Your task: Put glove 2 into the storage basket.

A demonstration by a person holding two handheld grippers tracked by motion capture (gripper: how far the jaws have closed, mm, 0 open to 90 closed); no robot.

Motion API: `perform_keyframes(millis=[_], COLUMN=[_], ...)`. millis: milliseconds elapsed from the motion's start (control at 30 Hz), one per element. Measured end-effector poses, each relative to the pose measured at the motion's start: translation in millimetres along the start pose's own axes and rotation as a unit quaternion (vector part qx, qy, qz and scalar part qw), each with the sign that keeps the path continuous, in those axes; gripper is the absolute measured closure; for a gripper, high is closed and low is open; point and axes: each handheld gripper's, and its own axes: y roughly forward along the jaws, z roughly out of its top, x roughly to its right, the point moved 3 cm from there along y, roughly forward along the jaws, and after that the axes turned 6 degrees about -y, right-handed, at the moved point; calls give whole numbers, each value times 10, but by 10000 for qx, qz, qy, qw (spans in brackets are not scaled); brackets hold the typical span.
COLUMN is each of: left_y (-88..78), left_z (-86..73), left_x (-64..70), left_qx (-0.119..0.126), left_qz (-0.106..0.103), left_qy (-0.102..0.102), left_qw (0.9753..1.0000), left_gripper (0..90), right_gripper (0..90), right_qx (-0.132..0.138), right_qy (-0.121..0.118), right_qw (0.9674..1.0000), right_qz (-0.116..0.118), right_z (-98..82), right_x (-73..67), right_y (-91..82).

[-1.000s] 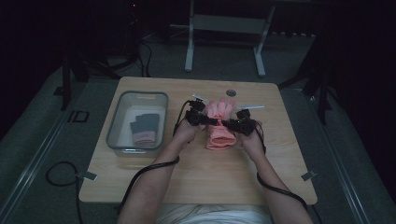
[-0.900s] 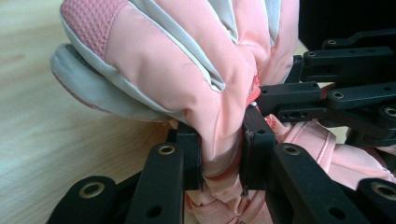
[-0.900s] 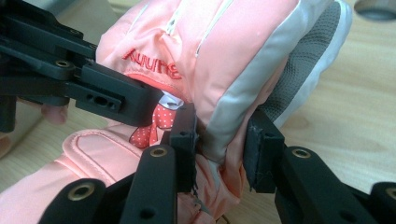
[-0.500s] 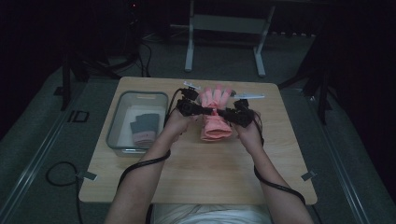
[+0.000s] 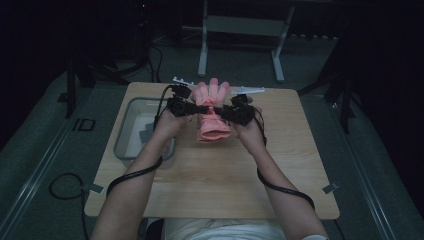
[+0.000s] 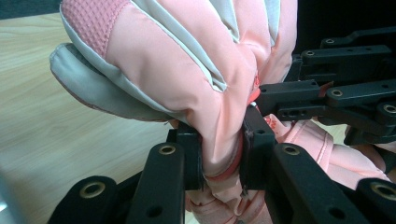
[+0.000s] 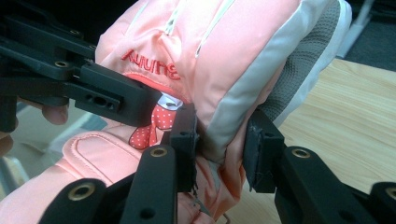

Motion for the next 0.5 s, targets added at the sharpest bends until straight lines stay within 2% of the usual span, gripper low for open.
perform_keyframes(millis=[233,267,300,333,500], left_y=[-315,-315,-406,-441,-663], left_z=[-27,-27,-35,-40,-91], left_x=[-129,-129,-176,-195,-334], left_qx=[96,96,131,138,198], left_qz=[200,200,267,287,391], left_qy=[-45,-45,-62,-79,-144], left_qw=[9997,9997,9995,9995,9989], left_gripper=[737,737,737,737,737], right_gripper=[685,685,685,685,685], right_qx=[44,44,41,36,7], right_qy=[-128,-128,-131,-174,-293], right_qw=[9998,9998,9997,9996,9990], right_qz=[168,168,188,223,351], right_z=[169,169,197,255,368], right_x=[-244,-244,-281,-355,-533], right_y=[138,138,161,213,343])
